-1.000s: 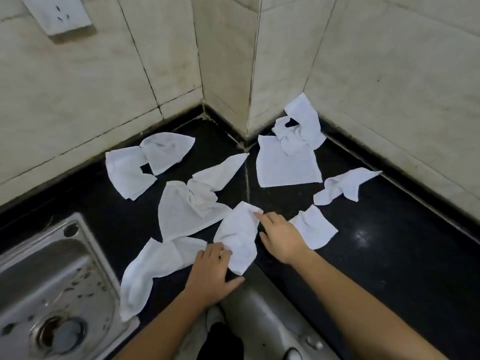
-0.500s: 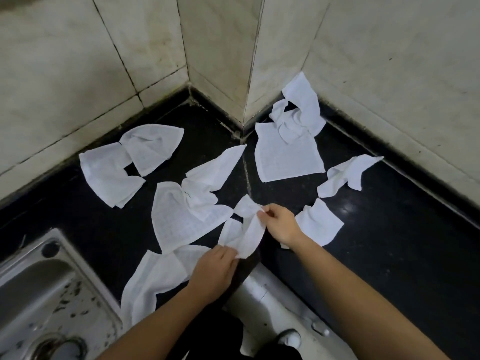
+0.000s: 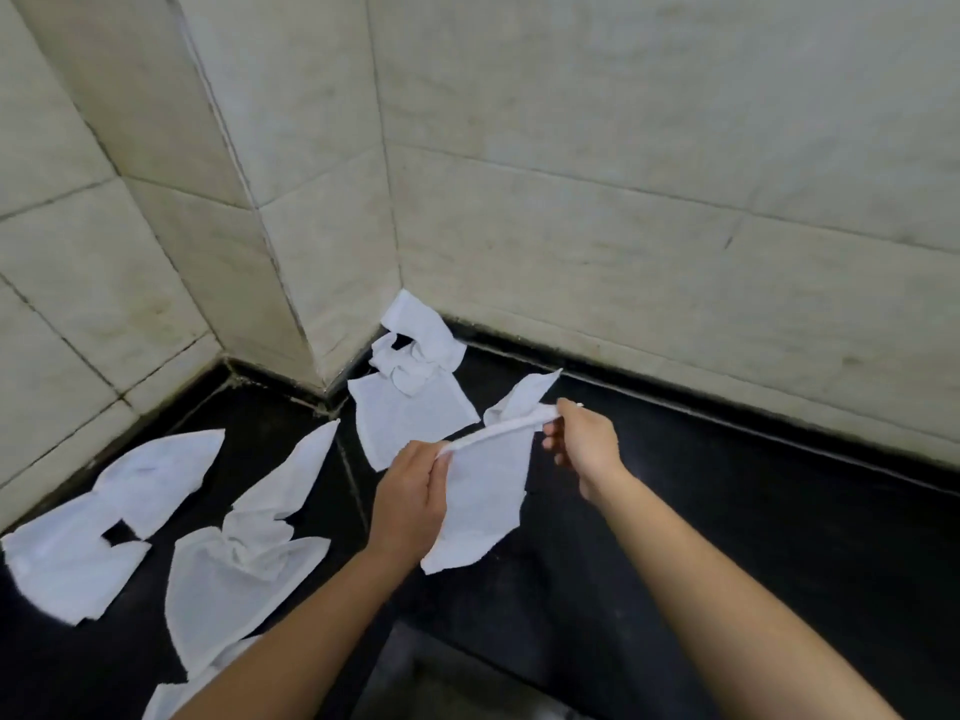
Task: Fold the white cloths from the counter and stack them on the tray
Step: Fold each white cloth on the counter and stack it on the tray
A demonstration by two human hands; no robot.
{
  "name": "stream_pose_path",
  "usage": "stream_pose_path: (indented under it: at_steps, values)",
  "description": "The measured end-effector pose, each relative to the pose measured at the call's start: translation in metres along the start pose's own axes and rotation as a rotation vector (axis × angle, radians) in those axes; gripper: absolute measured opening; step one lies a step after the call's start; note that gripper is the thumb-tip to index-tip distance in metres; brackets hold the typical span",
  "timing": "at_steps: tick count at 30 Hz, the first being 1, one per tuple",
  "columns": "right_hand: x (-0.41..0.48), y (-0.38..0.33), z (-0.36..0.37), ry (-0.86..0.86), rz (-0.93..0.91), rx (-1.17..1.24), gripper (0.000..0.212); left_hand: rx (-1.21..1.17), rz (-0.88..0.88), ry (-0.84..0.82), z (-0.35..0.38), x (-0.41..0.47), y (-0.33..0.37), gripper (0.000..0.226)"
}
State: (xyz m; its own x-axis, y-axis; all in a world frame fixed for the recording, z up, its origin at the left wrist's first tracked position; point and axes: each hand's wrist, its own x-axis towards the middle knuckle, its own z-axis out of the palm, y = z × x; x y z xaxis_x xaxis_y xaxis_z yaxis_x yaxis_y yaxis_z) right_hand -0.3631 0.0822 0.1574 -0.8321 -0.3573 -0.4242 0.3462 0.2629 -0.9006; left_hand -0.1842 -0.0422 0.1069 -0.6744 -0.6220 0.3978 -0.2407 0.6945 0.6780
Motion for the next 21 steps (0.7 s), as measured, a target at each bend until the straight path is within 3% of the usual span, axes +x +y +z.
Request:
stream_pose_path:
  at_steps: [4, 10, 16, 21]
  values:
    - [0.008, 0.001, -0.076, 0.137, -0.031, 0.153, 0.023, -0.071, -0.026, -0.118, 0.034, 0.003, 0.049, 0.031]
    - [0.002, 0.018, -0.142, 0.095, 0.065, 0.357, 0.013, 0.002, 0.039, -0.187, 0.077, -0.020, 0.079, 0.017]
    - [-0.001, 0.049, -0.191, 0.181, 0.085, 0.360, 0.015, 0.123, 0.158, -0.213, 0.105, -0.036, 0.102, 0.010]
    - [-0.003, 0.058, -0.216, 0.207, 0.106, 0.355, 0.014, 0.220, 0.144, -0.278, 0.122, -0.022, 0.109, 0.014]
